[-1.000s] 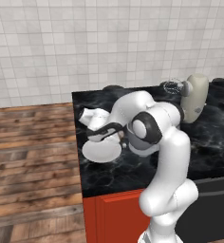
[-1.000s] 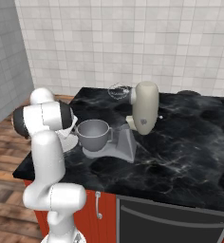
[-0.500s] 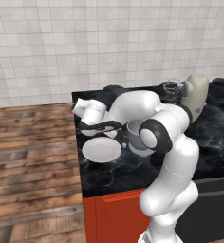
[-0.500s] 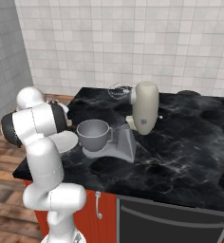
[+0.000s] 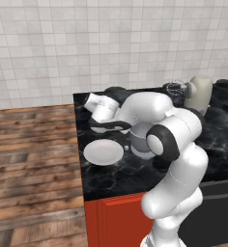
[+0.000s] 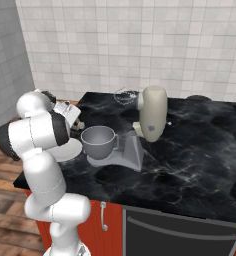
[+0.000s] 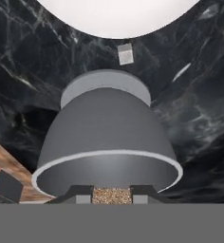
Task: Add butter and sugar cubes to the stand mixer bowl and then turn on the stand mixer to begin making frosting.
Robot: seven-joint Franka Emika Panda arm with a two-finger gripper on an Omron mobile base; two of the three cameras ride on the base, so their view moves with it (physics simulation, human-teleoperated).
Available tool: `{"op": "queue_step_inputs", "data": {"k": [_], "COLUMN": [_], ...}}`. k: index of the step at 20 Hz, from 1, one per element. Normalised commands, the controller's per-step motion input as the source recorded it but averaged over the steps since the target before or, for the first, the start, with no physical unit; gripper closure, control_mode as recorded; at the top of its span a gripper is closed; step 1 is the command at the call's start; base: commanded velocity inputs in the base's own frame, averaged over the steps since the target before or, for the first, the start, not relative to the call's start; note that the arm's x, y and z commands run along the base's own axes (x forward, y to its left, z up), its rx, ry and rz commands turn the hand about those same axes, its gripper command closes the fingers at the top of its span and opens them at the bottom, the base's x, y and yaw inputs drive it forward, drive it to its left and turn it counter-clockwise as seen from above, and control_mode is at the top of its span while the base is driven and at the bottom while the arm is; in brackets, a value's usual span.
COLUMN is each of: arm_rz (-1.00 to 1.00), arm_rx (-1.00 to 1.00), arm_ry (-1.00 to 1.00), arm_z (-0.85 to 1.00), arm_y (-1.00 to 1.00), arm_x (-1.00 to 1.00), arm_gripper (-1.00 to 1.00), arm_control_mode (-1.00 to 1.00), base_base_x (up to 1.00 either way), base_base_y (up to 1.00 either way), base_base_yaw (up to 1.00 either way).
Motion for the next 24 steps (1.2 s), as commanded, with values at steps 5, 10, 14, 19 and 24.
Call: {"op": "queue_step_inputs", "data": {"k": [5,10,14,19,24], "arm_rz": [0.0,0.0,0.0,0.0,0.0], "arm_rx": [0.0,0.0,0.0,0.01,0.01], "arm_ry": [0.0,0.0,0.02,0.07,0.08], "arm_z": [0.0,-0.05,-0.24,-0.33,-0.15], "arm_y": [-0.33,-0.34,-0.38,-0.22,0.0], "arm_x": [-0.03,0.0,0.0,0.02,0.02], "arm_gripper": [1.0,1.0,1.0,1.0,-1.0], "arm_control_mode": [-1.0,-1.0,-1.0,-1.0,-1.0], "base_base_x": [0.0,0.0,0.0,0.0,0.0], "base_base_y": [0.0,0.0,0.0,0.0,0.0], "base_base_yaw": [0.0,0.0,0.0,0.0,0.0]}}
